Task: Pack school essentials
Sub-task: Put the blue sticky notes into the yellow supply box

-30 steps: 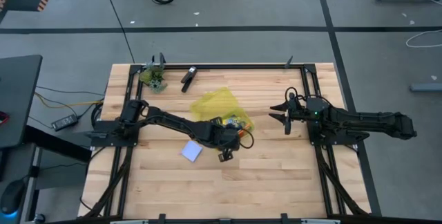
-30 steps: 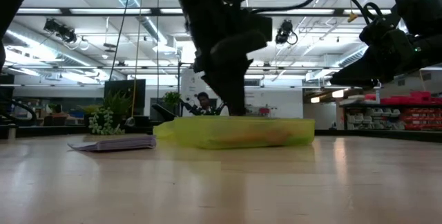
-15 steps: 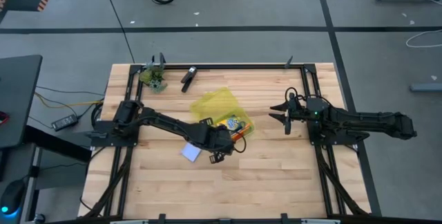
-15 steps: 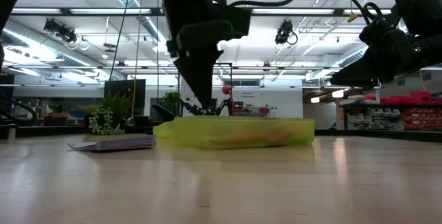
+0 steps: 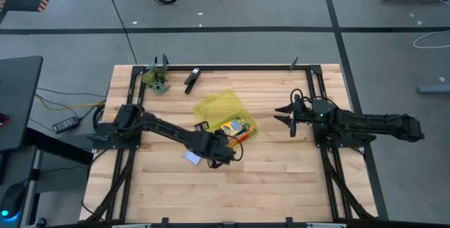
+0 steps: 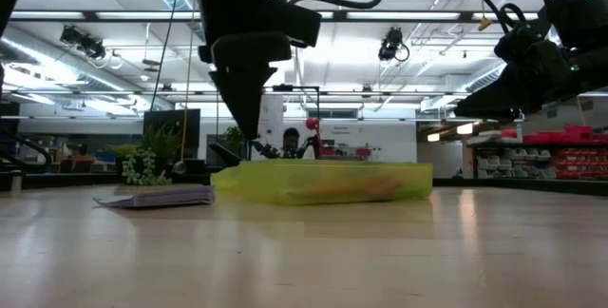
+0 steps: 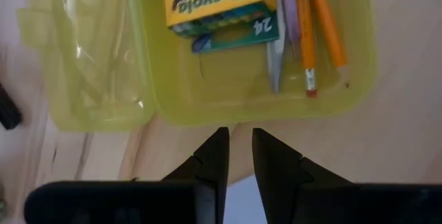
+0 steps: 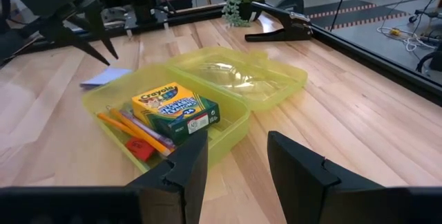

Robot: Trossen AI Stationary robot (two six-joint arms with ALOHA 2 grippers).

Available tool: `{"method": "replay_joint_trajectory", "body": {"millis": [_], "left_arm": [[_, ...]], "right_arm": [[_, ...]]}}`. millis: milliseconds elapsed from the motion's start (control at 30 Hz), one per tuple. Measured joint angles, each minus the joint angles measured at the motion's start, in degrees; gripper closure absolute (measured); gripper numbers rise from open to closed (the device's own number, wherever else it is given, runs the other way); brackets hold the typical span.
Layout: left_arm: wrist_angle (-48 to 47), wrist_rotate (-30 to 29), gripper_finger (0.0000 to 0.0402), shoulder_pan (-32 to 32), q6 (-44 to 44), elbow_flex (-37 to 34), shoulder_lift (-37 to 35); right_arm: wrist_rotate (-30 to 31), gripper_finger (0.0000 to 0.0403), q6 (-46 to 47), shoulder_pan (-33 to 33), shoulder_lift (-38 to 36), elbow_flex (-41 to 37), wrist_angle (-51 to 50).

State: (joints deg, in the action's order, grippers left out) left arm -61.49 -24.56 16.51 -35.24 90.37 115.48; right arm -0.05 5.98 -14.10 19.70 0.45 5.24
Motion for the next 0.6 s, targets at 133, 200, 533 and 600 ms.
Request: {"method": "replay_joint_trajectory", "body": {"millis": [133,200,533,600], "left_arm": [[-0.5,-0.3,0.0334,1.2,-1.3,0.0,0.0],[-1.5,-0.3,0.0336,1.9,-1.9,0.0,0.0],[-1.2,3.2,0.0347,3.3,-7.9,-8.8,-0.6],[-0.2,4.4,0.035,3.3,-7.9,-9.9,-0.7]], "right_arm": [[0.0,0.0246,0.0,0.0,0.0,0.0,0.0],[0.0,0.0246,0.0,0.0,0.0,0.0,0.0],[0.0,0.0246,0.0,0.0,0.0,0.0,0.0],[0.0,0.0246,0.0,0.0,0.0,0.0,0.0]]}}
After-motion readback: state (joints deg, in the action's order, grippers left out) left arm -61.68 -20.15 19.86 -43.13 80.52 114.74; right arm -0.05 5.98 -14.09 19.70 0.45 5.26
